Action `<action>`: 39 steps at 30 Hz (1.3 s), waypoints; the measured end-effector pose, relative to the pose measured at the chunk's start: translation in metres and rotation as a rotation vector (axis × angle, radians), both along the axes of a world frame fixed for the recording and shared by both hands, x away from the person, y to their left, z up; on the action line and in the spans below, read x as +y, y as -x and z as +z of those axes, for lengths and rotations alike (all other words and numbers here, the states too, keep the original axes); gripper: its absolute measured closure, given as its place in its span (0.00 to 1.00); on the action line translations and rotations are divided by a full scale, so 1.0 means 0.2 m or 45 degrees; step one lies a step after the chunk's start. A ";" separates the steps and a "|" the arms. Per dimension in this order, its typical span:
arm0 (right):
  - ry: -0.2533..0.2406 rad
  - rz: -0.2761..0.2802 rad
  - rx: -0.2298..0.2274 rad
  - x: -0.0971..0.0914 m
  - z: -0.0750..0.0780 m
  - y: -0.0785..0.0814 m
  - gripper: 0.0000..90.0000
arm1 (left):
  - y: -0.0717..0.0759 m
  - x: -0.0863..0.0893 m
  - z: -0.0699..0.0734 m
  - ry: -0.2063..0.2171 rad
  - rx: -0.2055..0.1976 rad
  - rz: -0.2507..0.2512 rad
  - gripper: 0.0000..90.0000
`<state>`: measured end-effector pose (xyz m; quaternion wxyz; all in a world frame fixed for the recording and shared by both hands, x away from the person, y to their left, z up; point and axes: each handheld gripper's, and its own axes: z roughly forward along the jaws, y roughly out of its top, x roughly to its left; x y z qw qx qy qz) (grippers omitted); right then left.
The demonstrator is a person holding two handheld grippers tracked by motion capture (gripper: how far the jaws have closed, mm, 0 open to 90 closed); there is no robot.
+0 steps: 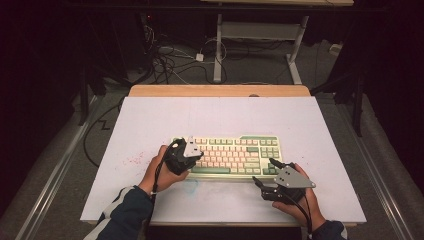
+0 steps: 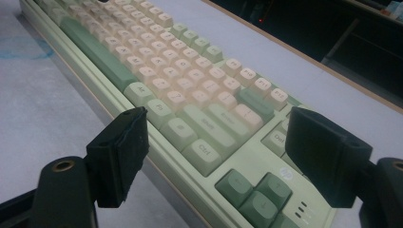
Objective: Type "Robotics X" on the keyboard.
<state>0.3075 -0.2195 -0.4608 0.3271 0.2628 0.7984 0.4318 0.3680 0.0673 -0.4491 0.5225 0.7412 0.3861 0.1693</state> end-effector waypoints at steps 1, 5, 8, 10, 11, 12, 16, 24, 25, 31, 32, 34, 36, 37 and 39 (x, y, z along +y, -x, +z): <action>0.002 0.002 0.002 0.00 0.00 0.00 0.26 | -0.01 -0.01 0.00 0.002 0.007 0.000 0.97; 0.010 0.006 0.008 0.01 -0.01 0.00 0.26 | -0.04 -0.04 -0.02 -0.022 0.019 0.006 0.97; 0.017 0.009 0.011 0.01 -0.01 0.00 0.26 | -0.07 -0.06 -0.03 -0.018 0.032 0.010 0.97; 0.016 0.014 0.016 0.02 -0.01 0.00 0.26 | -0.09 -0.08 -0.04 -0.032 0.036 0.012 0.97; 0.020 0.012 0.016 0.02 -0.01 0.00 0.26 | -0.10 -0.08 -0.05 -0.032 0.042 0.012 0.97; 0.021 0.014 0.017 0.02 -0.02 0.00 0.26 | -0.10 -0.09 -0.05 -0.036 0.043 0.012 0.97; 0.022 0.017 0.023 0.02 -0.02 -0.01 0.26 | -0.12 -0.10 -0.06 -0.040 0.050 0.019 0.96; 0.032 0.022 0.028 0.02 -0.02 -0.01 0.26 | -0.14 -0.10 -0.07 -0.049 0.052 0.025 0.96; 0.033 0.023 0.030 0.02 -0.02 -0.01 0.26 | -0.14 -0.11 -0.08 -0.053 0.055 0.026 0.96; 0.040 0.023 0.034 0.02 -0.02 -0.01 0.26 | -0.13 -0.11 -0.07 -0.055 0.033 0.021 0.96; 0.041 0.022 0.033 0.02 -0.02 -0.01 0.26 | -0.13 -0.10 -0.06 -0.049 0.021 0.024 0.95; 0.037 0.020 0.033 0.02 -0.02 -0.01 0.26 | -0.13 -0.09 -0.05 -0.029 0.010 0.024 0.95; 0.034 0.019 0.032 0.02 -0.02 -0.01 0.26 | -0.12 -0.08 -0.04 -0.015 0.005 0.023 0.94; 0.035 0.019 0.032 0.02 -0.02 -0.01 0.26 | -0.12 -0.08 -0.03 -0.008 -0.004 0.027 0.93; 0.035 0.021 0.033 0.02 -0.02 -0.01 0.26 | -0.12 -0.07 -0.02 0.010 -0.018 0.029 0.93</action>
